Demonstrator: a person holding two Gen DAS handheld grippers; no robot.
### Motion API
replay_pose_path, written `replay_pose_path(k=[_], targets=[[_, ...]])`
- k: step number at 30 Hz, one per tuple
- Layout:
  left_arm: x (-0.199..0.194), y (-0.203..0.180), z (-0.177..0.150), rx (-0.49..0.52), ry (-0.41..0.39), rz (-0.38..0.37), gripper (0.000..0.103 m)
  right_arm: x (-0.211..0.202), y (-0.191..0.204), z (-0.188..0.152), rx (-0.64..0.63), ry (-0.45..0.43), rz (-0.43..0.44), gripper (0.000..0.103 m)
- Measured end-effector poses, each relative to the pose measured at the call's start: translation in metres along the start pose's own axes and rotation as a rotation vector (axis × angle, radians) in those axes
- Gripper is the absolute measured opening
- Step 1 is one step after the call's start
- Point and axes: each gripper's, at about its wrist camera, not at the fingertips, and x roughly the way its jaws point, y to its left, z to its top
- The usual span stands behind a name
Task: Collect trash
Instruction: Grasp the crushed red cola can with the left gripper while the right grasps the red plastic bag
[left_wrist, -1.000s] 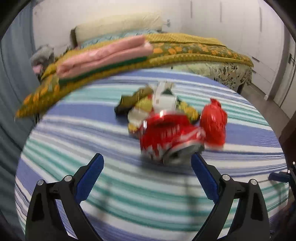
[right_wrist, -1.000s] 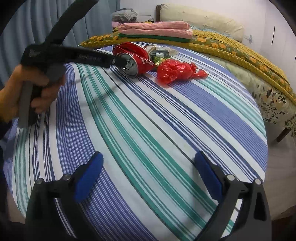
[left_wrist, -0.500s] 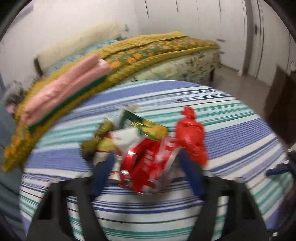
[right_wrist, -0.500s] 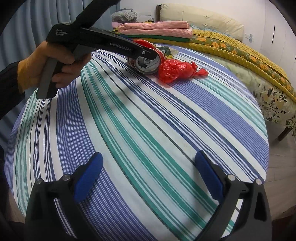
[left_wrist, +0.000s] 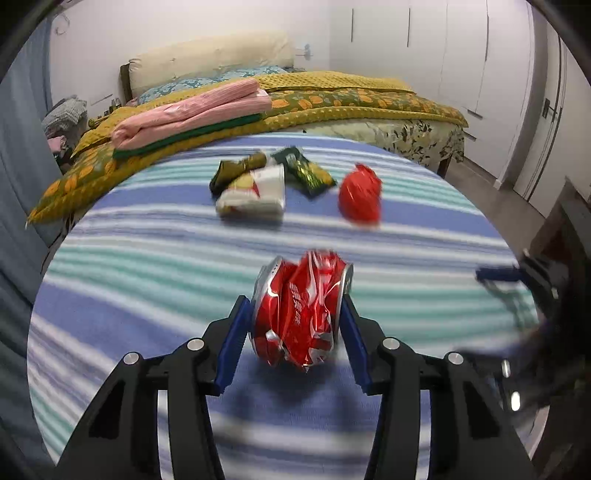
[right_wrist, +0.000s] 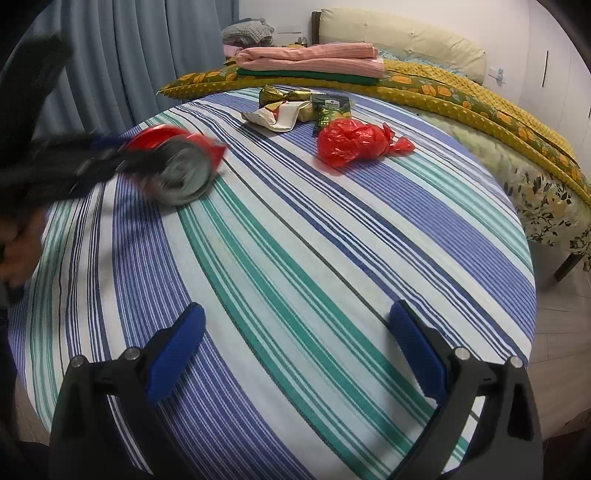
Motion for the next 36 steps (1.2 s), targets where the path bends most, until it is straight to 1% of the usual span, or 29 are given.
replay_pose_path(k=[1,3,6,9,11,12,15,16,18,20,22,25,27,28,30,33,34,35,36], targets=[[-0.003,-0.002,-0.007,0.007,-0.004,0.009,0.076,0.0,-0.001,0.0,-0.001,0.0,0.001,0.097],[-0.004,-0.006,-0.015,0.022,-0.016,0.013,0.09,0.0,-0.001,0.0,-0.001,0.0,0.001,0.097],[0.004,-0.012,-0.019,0.05,0.013,0.003,0.092,-0.001,-0.001,-0.001,0.001,-0.002,-0.001,0.097],[0.017,-0.014,-0.02,0.053,0.061,0.033,0.093,-0.002,-0.001,-0.001,0.007,-0.004,-0.004,0.097],[0.025,-0.01,-0.019,0.022,0.103,0.046,0.093,-0.003,-0.002,-0.001,0.011,-0.001,-0.004,0.097],[0.029,-0.007,-0.02,0.001,0.126,0.055,0.095,-0.003,-0.003,-0.001,0.012,0.005,-0.005,0.097],[0.029,0.007,-0.022,-0.086,0.136,0.062,0.097,-0.006,-0.015,0.001,0.052,0.008,-0.028,0.097],[0.029,0.009,-0.023,-0.102,0.135,0.068,0.097,-0.007,-0.02,0.002,0.07,0.005,-0.033,0.097],[0.028,0.011,-0.024,-0.108,0.135,0.069,0.097,-0.005,-0.039,0.009,0.152,0.009,-0.055,0.097],[0.029,0.008,-0.023,-0.099,0.14,0.08,0.098,0.0,-0.054,0.021,0.236,0.022,-0.066,0.097],[0.03,0.009,-0.022,-0.103,0.14,0.081,0.099,0.009,-0.061,0.044,0.301,0.018,-0.049,0.097],[0.03,0.009,-0.022,-0.104,0.14,0.079,0.099,0.026,-0.055,0.08,0.332,0.01,-0.02,0.097],[0.03,0.009,-0.022,-0.103,0.14,0.08,0.099,0.048,-0.048,0.106,0.347,0.029,0.0,0.097],[0.03,0.009,-0.022,-0.103,0.14,0.079,0.099,0.058,-0.046,0.114,0.36,0.044,-0.006,0.097],[0.03,0.009,-0.023,-0.103,0.14,0.079,0.099,0.08,-0.045,0.132,0.382,0.062,-0.08,0.097],[0.03,0.01,-0.023,-0.105,0.14,0.078,0.099,0.098,-0.047,0.14,0.411,0.076,-0.127,0.095],[0.03,0.01,-0.023,-0.105,0.14,0.078,0.099,0.099,-0.047,0.142,0.4,0.069,-0.145,0.09],[0.03,0.01,-0.023,-0.105,0.14,0.078,0.099,0.098,-0.046,0.143,0.367,0.067,-0.179,0.064],[0.03,0.01,-0.023,-0.105,0.14,0.077,0.099,0.096,-0.046,0.142,0.332,0.068,-0.196,0.057]])
